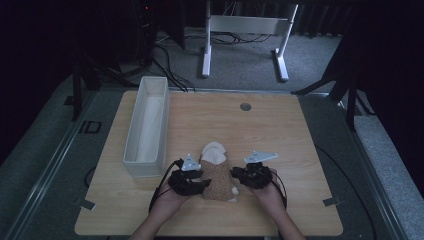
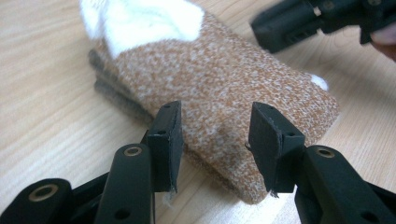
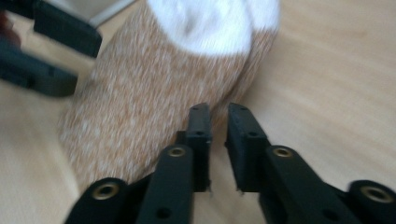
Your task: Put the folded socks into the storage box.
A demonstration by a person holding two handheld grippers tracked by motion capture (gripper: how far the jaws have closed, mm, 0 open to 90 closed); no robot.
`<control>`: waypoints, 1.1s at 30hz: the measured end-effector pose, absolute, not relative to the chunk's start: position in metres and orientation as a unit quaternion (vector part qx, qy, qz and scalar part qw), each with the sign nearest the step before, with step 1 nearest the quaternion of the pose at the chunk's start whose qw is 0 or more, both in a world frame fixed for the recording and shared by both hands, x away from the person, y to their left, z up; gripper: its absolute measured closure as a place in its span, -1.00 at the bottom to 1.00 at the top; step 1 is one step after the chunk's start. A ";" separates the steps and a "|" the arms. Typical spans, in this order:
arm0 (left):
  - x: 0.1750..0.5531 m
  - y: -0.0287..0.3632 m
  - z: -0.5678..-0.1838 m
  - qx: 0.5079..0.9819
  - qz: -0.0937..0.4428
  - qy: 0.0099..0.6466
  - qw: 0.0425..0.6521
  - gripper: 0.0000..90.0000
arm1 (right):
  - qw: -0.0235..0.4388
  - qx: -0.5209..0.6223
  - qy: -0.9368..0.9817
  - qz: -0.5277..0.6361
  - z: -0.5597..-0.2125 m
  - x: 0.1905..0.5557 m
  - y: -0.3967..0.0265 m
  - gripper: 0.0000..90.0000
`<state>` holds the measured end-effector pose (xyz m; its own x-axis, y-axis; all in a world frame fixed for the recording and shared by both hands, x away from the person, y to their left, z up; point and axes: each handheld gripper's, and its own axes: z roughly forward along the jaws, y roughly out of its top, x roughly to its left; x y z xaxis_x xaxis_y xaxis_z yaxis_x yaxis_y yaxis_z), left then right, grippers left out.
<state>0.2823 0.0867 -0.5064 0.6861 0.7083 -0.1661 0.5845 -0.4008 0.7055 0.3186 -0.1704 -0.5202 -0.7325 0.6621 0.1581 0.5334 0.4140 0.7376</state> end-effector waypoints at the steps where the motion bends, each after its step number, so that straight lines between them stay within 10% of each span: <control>1: 0.282 0.087 -0.508 0.831 0.075 0.393 0.387 0.19 | 0.074 0.356 0.838 0.406 -0.522 0.317 -0.172 0.83; 33: 0.318 0.084 -0.545 0.816 -0.006 0.447 0.366 -0.56 | 0.069 0.350 0.861 0.362 -0.550 0.317 -0.152 1.00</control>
